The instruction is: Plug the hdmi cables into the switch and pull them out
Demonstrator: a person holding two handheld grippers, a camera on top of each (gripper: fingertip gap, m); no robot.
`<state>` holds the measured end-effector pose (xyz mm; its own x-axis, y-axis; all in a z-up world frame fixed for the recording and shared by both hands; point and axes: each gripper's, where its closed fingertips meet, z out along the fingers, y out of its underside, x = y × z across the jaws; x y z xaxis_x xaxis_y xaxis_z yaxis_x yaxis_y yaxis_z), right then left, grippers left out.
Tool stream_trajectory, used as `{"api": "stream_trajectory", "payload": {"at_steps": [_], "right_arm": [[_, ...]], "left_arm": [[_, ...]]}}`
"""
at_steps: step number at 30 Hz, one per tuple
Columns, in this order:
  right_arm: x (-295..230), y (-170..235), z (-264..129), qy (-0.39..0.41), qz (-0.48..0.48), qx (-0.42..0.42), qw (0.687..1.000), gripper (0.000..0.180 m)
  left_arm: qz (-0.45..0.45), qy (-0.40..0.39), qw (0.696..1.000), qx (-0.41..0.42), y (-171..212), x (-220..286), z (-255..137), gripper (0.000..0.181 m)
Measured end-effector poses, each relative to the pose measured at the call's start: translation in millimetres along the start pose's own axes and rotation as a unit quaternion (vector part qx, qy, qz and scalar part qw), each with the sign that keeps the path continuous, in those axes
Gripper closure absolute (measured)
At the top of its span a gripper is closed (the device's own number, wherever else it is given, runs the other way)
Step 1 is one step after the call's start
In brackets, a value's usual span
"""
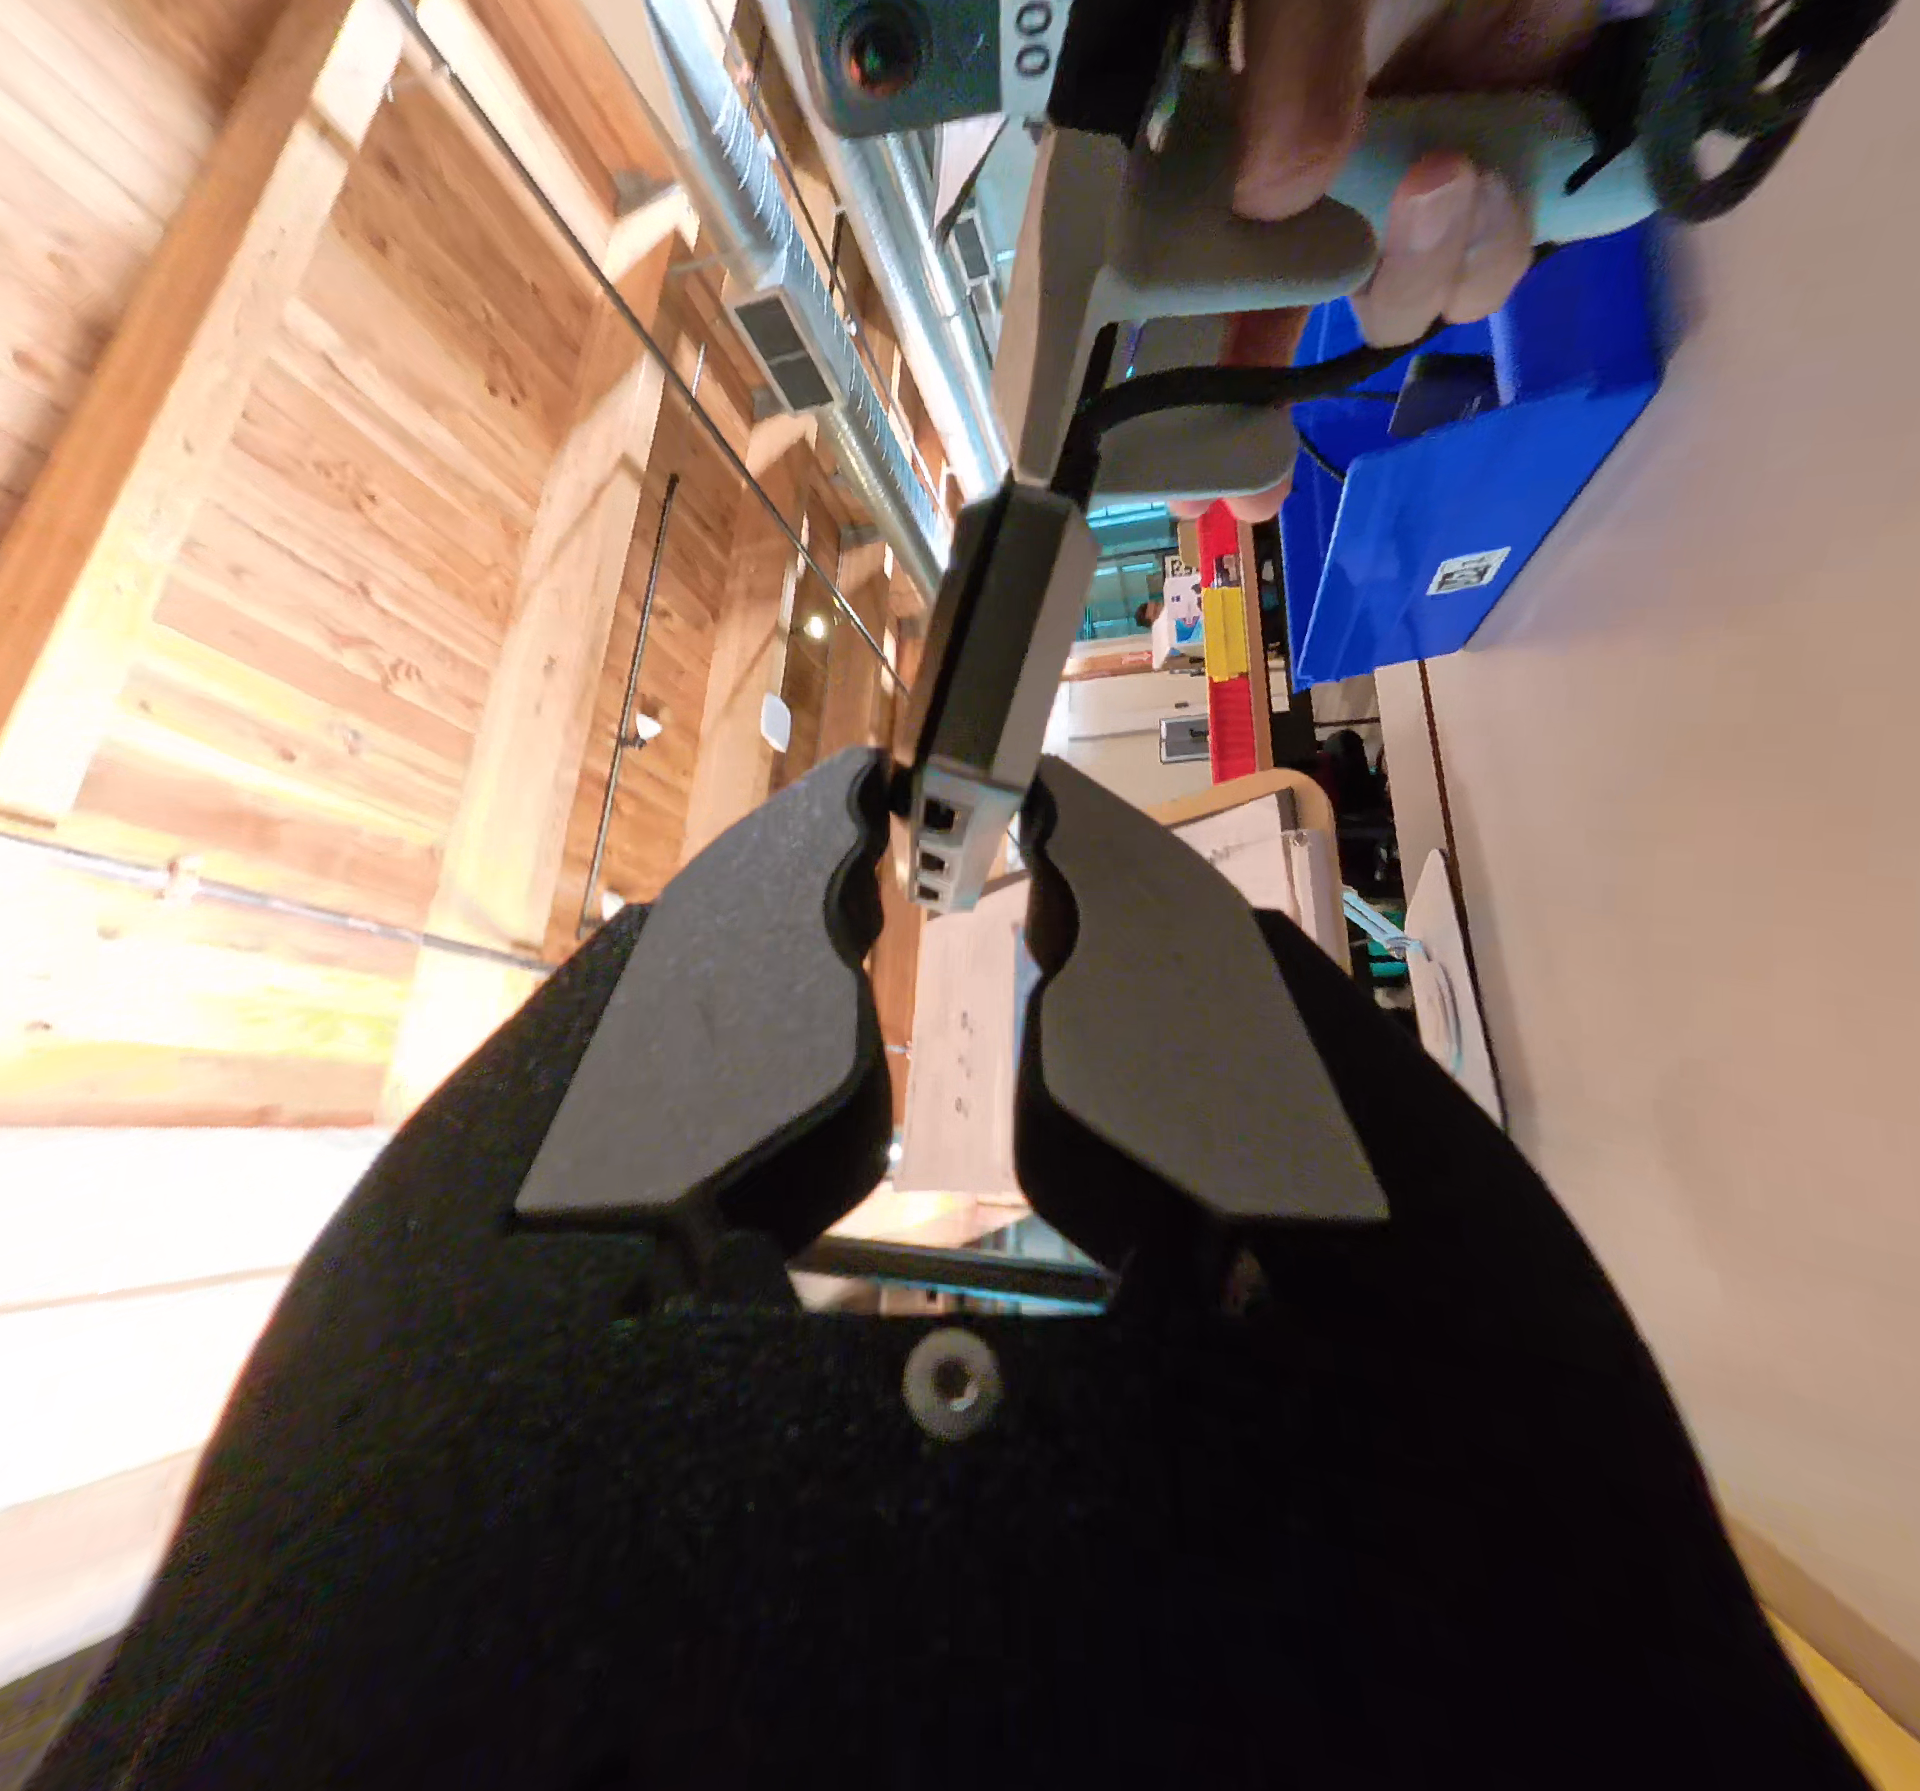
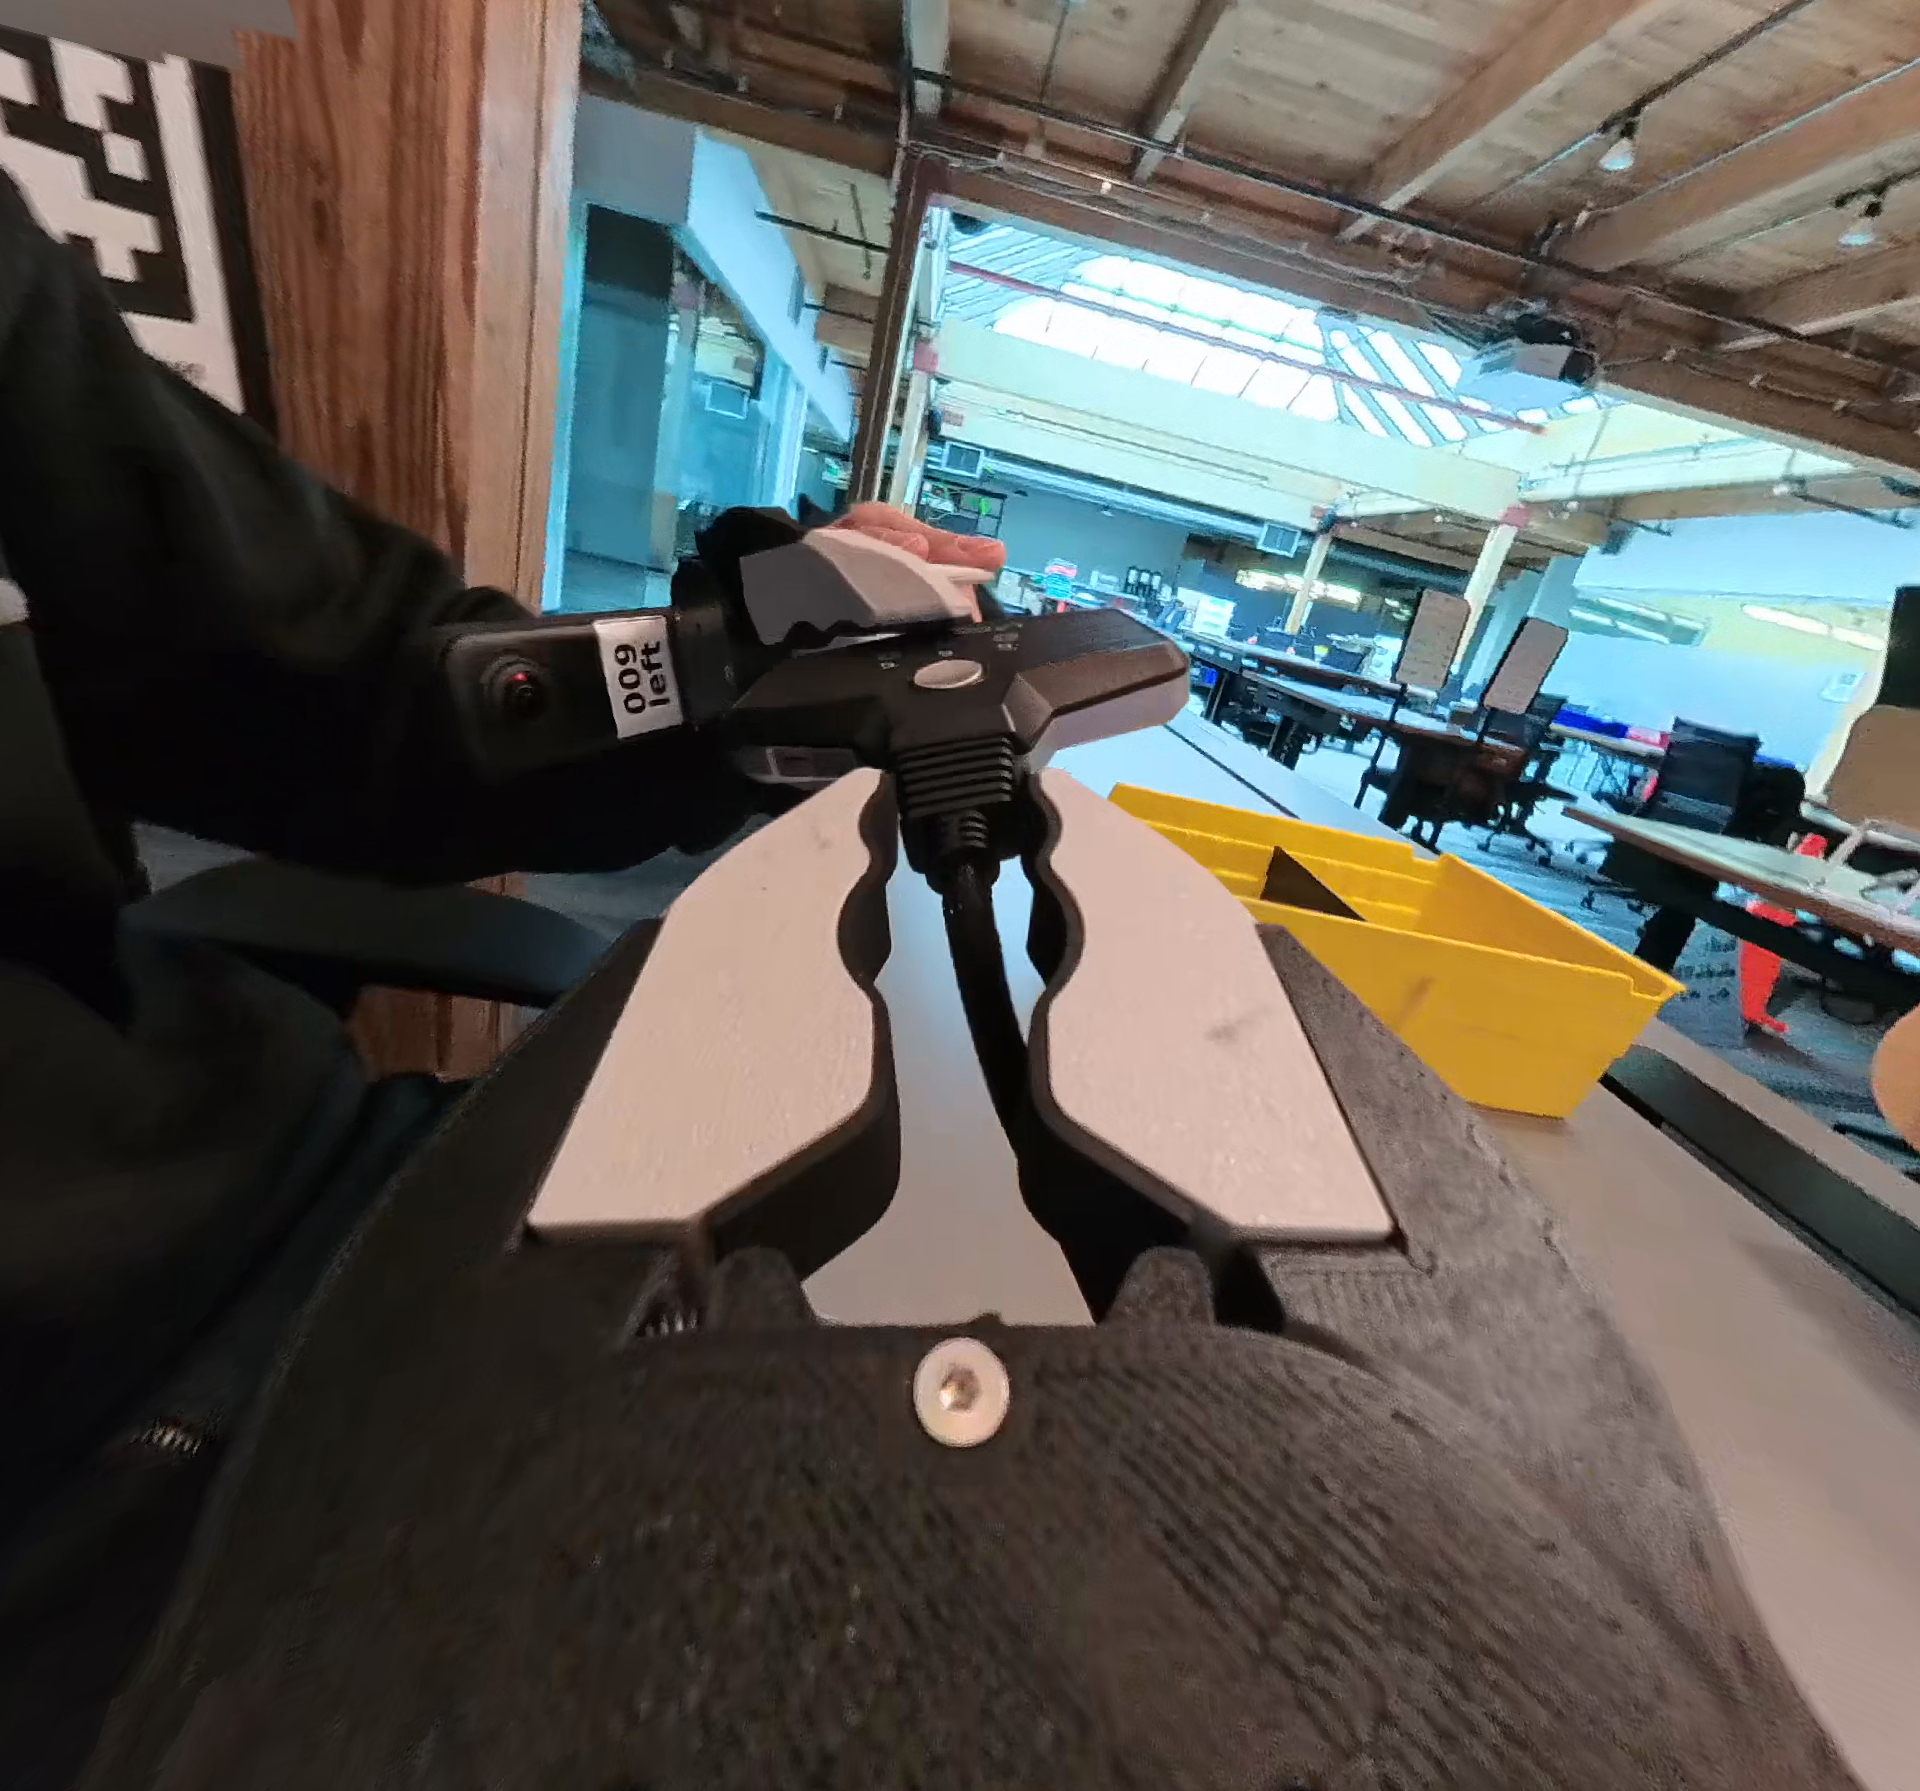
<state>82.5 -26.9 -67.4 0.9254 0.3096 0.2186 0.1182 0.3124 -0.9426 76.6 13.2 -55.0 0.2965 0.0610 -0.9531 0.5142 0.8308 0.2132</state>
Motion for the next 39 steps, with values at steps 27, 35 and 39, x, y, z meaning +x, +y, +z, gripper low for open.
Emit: {"api": "stream_trajectory", "payload": {"at_steps": [27, 35, 39], "right_arm": [[29.9, 59.8, 9.5, 0.064, 0.123, -0.024, 0.99, 0.157], [41.2, 53.4, 5.4, 0.106, 0.099, -0.005, 0.989, 0.154], [44.0, 53.9, 4.2, 0.112, 0.102, 0.002, 0.988, 0.156]], "left_arm": [[-0.127, 0.073, 0.979, -0.144, 45.0, 66.2, 13.2, 0.154], [-0.198, 0.072, 0.961, -0.176, 47.6, 65.7, 23.9, 0.154], [-0.203, 0.073, 0.961, -0.173, 49.2, 67.7, 25.9, 0.153]]}}
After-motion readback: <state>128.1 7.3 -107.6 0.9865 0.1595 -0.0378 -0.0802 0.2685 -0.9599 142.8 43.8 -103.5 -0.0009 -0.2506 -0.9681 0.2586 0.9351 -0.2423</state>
